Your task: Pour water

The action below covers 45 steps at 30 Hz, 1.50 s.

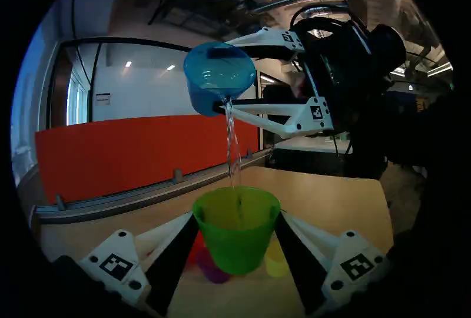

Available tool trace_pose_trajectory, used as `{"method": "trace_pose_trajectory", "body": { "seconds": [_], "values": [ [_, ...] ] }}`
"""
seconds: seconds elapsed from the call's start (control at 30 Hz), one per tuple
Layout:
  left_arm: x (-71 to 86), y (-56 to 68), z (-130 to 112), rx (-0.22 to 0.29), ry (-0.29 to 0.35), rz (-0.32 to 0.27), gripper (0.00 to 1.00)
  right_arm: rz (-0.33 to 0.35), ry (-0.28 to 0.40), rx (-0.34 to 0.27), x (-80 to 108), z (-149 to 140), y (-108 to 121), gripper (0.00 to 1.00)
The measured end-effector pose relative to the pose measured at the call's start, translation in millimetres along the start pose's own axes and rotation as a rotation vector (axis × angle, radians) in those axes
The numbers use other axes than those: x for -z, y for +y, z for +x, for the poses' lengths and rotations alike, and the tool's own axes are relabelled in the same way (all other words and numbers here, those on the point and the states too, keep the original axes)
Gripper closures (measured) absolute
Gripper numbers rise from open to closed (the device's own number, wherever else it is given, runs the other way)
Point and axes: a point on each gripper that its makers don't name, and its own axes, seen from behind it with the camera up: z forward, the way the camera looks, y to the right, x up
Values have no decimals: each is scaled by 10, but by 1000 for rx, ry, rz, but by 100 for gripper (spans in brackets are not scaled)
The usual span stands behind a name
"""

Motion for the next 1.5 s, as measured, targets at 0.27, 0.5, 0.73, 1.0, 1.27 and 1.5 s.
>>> {"method": "trace_pose_trajectory", "body": {
  "seconds": [0.27,0.5,0.73,1.0,1.27,1.5],
  "values": [
    [8,-1,1,-3,-1,2,14,-4,2,30,-8,31,38,11],
    [15,8,5,-8,-2,0,14,-8,2,53,-10,58,80,11],
    [21,16,21,-10,-1,0,14,-11,1,77,-4,76,105,11],
    [18,30,23,-13,-3,-2,14,-10,-2,113,0,85,104,11],
    [14,26,28,-11,-2,-1,14,-11,-1,139,-19,127,96,11],
    [8,22,26,-10,0,-1,14,-11,0,169,-34,137,104,11]
  ]
}}
